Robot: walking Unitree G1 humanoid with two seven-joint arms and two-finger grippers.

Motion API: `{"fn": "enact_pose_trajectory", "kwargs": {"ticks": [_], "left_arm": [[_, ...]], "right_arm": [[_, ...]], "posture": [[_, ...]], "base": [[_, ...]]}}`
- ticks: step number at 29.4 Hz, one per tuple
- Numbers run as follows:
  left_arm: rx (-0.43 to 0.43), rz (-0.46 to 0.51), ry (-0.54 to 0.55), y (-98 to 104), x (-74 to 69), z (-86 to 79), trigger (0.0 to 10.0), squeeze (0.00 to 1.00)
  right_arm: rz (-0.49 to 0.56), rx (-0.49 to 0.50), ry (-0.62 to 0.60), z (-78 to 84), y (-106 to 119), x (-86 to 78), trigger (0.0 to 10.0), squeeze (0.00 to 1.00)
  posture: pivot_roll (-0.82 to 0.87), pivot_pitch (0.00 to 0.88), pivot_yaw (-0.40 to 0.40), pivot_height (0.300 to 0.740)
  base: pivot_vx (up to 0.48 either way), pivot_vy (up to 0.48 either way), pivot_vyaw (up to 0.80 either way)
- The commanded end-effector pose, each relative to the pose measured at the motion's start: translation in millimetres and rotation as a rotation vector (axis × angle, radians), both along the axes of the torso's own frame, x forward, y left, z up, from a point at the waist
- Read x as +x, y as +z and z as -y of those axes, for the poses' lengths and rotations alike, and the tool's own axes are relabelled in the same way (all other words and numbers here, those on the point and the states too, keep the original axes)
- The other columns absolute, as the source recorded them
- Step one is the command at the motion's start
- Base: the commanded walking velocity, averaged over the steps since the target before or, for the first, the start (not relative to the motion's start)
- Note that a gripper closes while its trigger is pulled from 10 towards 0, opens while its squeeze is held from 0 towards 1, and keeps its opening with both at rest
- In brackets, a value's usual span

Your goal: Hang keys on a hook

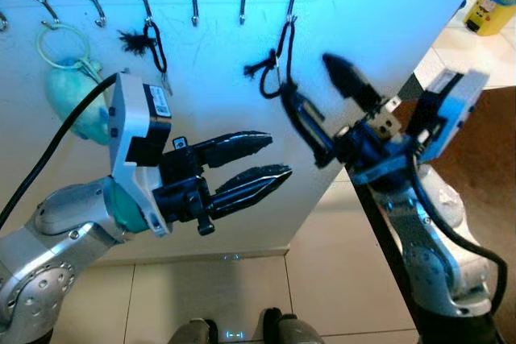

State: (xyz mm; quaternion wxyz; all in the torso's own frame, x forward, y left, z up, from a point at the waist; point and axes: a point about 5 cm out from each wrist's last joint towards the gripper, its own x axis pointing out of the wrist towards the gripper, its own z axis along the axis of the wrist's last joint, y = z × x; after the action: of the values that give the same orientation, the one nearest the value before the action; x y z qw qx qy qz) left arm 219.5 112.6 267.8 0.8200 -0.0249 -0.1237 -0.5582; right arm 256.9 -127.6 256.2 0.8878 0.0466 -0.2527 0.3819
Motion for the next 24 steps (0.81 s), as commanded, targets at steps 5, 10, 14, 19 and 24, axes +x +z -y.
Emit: {"fn": "enact_pose_trajectory", "kwargs": {"ticks": [5,10,14,19,24], "left_arm": [[0.008,-0.011,-0.012,-4,-1.2,0.7,10.0,0.00],[0.011,-0.012,-0.013,-4,-0.9,0.2,10.0,0.00],[0.013,-0.012,-0.012,-4,-1.0,0.1,10.0,0.00],[0.015,-0.014,-0.011,-4,-1.0,0.0,10.0,0.00],[0.016,-0.015,-0.009,-5,-1.2,0.1,10.0,0.00]], "right_arm": [[-0.223,0.118,0.213,12.8,-32,-25.6,10.0,0.00],[-0.286,0.270,0.259,21.2,-32,-28.7,10.0,0.00],[-0.295,0.302,0.256,24.6,-31,-26.5,10.0,0.00],[-0.257,0.273,0.231,20.9,-22,-21.6,10.0,0.00],[-0.245,0.286,0.283,21.7,-15,-22.5,10.0,0.00]], "posture": [[-0.01,0.129,0.070,0.740],[-0.01,0.131,0.074,0.740],[-0.01,0.131,0.074,0.740],[-0.01,0.137,0.075,0.740],[0.00,0.139,0.071,0.740]], "base": [[0.000,0.000,0.00],[0.000,0.000,0.00],[0.000,0.000,0.00],[0.000,0.000,0.00],[0.000,0.000,0.00]]}}
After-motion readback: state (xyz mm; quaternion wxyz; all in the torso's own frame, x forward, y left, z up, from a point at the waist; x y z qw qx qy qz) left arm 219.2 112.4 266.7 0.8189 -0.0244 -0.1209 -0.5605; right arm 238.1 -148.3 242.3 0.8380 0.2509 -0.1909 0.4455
